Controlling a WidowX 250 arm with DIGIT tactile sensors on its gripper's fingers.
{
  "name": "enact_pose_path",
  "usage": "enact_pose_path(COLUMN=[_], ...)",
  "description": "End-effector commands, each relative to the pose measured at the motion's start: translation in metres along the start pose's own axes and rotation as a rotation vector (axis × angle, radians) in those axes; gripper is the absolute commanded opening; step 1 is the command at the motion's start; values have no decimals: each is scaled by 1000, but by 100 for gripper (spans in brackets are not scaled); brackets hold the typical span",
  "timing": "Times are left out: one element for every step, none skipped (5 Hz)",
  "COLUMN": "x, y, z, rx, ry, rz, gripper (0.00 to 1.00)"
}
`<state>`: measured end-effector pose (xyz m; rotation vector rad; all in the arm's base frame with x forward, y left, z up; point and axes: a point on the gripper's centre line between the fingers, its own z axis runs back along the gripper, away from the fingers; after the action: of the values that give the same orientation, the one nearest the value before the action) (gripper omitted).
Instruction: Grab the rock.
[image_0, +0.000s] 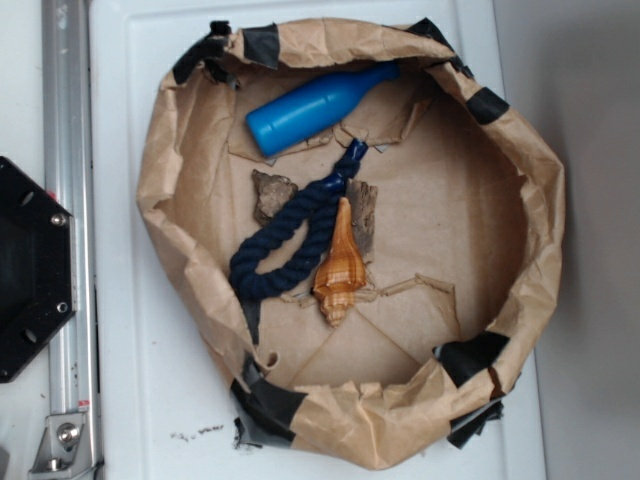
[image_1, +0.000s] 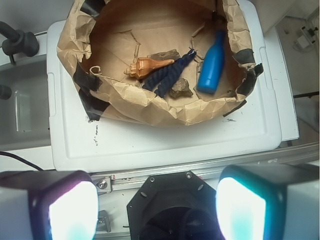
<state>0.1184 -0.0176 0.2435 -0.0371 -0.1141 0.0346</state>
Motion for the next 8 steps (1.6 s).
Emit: enact_pose_path(x=[0,49,92,119,119,119,119,126], y=[0,22,38,65,65,65,65,59], z=[0,-20,-52,-98,-98,-98,-98,-149], rx=[0,44,104,102,102,102,102,137], ry=[0,-94,-102,-82,-82,-82,-82,-6], rz=[0,-169,-221,-233,-233,-233,-233,-497], gripper=[100,100,100,100,100,100,100,100])
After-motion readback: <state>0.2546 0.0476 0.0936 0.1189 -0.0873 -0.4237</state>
